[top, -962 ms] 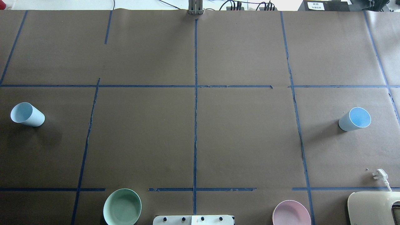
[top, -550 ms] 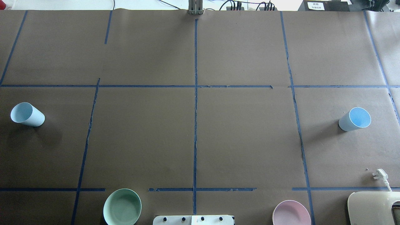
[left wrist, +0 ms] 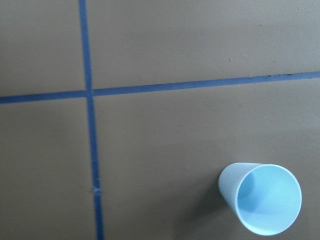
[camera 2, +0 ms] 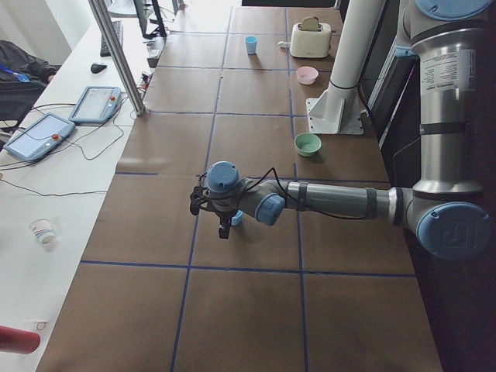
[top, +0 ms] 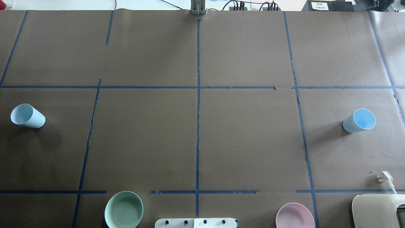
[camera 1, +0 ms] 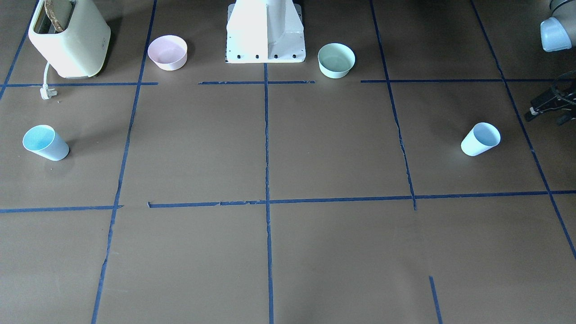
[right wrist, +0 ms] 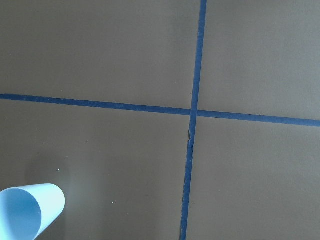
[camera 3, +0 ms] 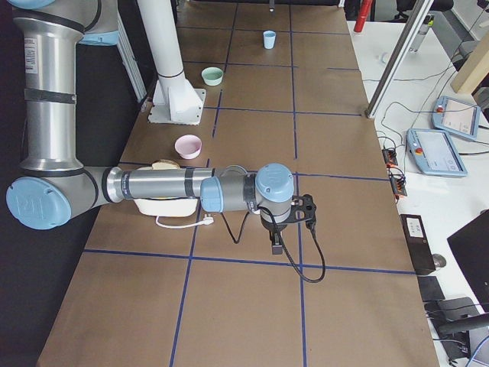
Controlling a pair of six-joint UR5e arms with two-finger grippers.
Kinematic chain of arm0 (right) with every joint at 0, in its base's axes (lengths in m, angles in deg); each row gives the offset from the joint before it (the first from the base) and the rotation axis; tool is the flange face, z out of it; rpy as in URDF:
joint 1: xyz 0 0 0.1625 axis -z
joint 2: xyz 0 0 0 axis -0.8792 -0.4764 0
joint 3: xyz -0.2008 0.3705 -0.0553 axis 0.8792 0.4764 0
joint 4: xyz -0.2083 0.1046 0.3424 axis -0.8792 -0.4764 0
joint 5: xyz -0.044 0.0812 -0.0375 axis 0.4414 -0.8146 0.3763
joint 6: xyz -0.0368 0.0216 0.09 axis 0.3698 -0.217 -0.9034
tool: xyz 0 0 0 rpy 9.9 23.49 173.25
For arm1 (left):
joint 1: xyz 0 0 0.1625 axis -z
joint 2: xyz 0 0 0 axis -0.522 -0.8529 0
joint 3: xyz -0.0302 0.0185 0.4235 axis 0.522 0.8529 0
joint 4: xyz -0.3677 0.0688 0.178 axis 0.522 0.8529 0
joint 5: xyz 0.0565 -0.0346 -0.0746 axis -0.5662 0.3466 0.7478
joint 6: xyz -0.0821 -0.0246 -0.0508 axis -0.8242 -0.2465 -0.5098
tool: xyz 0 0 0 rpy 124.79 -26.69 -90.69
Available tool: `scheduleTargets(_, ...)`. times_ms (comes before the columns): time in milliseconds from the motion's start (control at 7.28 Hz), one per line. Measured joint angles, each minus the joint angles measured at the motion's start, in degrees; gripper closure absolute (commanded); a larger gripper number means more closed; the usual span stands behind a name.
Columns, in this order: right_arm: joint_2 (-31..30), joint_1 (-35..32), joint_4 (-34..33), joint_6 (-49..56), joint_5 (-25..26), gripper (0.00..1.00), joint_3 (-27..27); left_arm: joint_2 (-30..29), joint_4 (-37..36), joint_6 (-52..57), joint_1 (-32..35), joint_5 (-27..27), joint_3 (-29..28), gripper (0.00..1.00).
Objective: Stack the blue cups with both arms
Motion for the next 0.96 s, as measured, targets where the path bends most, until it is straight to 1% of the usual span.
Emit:
scheduleTargets(137, 0.02, 0.0, -0.03, 0.0, -0.02, 0.0, -0.16, -0.21, 3.67, -5.12, -2.94, -2.08, -0.92, 0.0)
scheduleTargets(275, 0.03, 0.0, -0.05, 0.0, -0.03, 0.0, -0.29, -0.57, 5.83, -8.75, -5.19, -3.3, -1.56, 0.0)
scheduleTargets(824, 0.35, 0.01, 0.03, 0.07, -0.06, 0.0, -0.72, -2.41, 7.64, -11.62, -9.07, -3.98, -5.12, 0.0)
scheduleTargets(962, 0.37, 0.0, 0.03, 0.08, -0.09, 0.0, -0.82, -3.03, 7.92, -11.66, -10.1, -3.94, -6.46, 0.3)
